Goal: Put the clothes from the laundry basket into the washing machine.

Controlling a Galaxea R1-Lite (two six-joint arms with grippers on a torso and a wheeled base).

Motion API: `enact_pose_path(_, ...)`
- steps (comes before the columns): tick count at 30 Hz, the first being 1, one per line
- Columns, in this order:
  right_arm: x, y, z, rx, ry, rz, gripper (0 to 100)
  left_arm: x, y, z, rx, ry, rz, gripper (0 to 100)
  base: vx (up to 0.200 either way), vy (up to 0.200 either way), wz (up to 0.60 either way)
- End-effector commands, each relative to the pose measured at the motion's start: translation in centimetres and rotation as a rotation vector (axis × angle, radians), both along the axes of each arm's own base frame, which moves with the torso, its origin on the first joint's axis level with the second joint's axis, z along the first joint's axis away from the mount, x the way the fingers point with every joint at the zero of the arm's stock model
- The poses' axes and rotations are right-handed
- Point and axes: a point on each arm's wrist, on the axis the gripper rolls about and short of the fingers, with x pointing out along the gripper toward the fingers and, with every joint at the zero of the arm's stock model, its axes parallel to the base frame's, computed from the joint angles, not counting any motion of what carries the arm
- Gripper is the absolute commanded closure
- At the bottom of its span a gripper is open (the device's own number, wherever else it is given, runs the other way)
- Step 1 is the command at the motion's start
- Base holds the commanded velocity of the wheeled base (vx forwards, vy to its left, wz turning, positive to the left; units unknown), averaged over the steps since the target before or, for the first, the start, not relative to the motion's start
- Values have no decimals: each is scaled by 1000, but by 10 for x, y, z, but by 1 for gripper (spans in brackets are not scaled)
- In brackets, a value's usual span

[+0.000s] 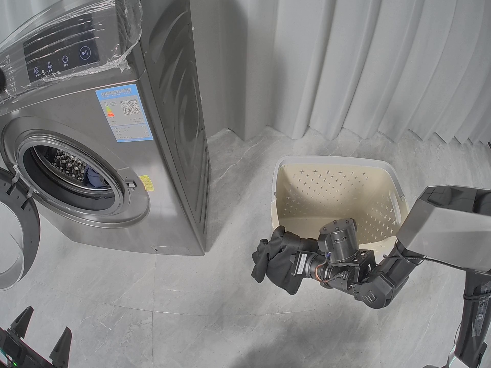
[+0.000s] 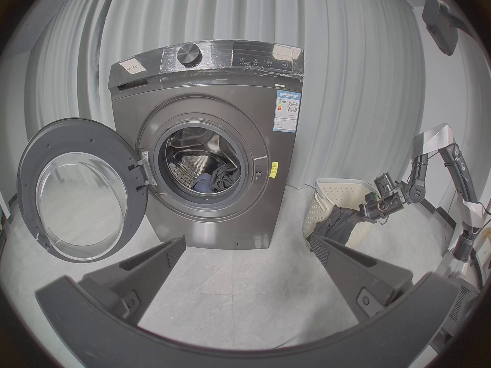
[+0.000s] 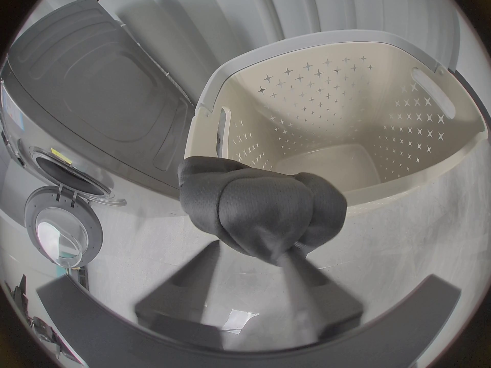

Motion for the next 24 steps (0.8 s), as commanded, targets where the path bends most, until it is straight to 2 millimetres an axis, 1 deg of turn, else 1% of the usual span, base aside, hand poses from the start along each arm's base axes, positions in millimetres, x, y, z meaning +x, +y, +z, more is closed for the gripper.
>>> enact_pose_path(1, 5, 2, -2, -2, -9, -12, 100, 1, 0, -5, 3, 20, -1, 0, 0, 0, 0)
enact_pose_path(6, 4, 1, -4, -9, -4, -15, 100, 1, 0, -5, 1, 19, 0, 0, 0, 0, 0)
enact_pose_path(9, 0, 1, -1, -10, -2, -9, 100, 1, 0, -5, 2, 18, -1, 0, 0, 0, 0)
enact_pose_path(10, -4, 0, 3, -7, -8, -7, 100, 1, 0, -5, 2, 18, 0, 0, 0, 0, 0)
enact_pose_path(12, -13, -4, 22, 13, -36, -2, 100, 1, 0, -5, 1, 19, -1, 0, 0, 0, 0)
enact_pose_path(16, -33, -9, 50, 39, -76, 20, 100, 1, 0, -5, 1, 19, -3, 0, 0, 0, 0)
enact_pose_path(17, -33, -9, 50, 39, -76, 20, 100, 1, 0, -5, 1, 19, -3, 0, 0, 0, 0)
enact_pose_path(18, -39, -13, 55, 39, -76, 23, 100, 1, 0, -5, 2, 18, -3, 0, 0, 0, 0)
enact_pose_path(24, -45, -18, 46, 14, -40, 24, 100, 1, 0, -5, 2, 18, -1, 0, 0, 0, 0)
